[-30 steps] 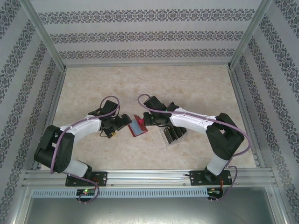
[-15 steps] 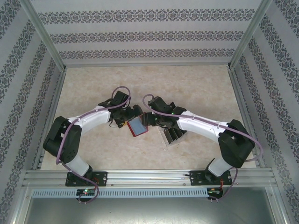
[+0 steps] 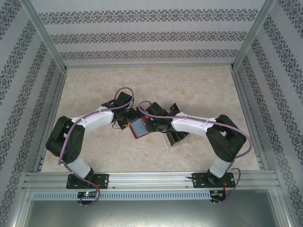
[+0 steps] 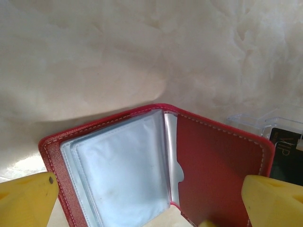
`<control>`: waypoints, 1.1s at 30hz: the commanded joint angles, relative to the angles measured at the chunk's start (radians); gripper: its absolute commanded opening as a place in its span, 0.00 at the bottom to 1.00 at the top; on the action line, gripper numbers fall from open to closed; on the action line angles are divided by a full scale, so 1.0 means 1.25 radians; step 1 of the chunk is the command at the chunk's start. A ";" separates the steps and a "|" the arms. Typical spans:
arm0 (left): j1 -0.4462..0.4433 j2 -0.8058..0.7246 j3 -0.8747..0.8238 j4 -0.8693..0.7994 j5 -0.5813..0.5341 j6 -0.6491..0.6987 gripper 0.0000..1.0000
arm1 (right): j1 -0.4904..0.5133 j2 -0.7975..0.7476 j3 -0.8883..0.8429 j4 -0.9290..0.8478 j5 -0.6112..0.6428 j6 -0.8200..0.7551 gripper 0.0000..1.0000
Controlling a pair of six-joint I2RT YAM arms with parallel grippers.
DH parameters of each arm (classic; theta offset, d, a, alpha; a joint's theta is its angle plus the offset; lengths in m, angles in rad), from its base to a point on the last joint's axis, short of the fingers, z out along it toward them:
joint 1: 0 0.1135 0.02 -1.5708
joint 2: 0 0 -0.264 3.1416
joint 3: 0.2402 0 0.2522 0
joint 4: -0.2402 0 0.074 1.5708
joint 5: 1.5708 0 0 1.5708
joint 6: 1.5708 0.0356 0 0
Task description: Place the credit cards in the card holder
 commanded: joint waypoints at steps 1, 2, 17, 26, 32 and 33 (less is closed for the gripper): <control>0.014 -0.004 0.042 -0.063 -0.050 0.030 1.00 | -0.003 0.006 0.023 0.009 0.000 0.004 0.00; 0.031 -0.015 0.041 -0.071 -0.057 0.035 1.00 | -0.003 0.002 0.019 0.009 0.001 0.007 0.00; 0.154 -0.213 -0.167 0.048 0.103 0.075 1.00 | 0.052 -0.058 -0.081 0.153 -0.073 0.241 0.00; 0.110 -0.196 -0.195 0.133 0.133 0.058 1.00 | 0.068 -0.005 -0.113 0.231 -0.075 0.325 0.00; 0.092 -0.147 -0.196 0.174 0.129 0.038 1.00 | 0.066 0.000 -0.154 0.241 -0.058 0.334 0.00; 0.089 -0.140 -0.196 0.178 0.127 0.036 1.00 | 0.068 0.001 -0.160 0.242 -0.056 0.335 0.00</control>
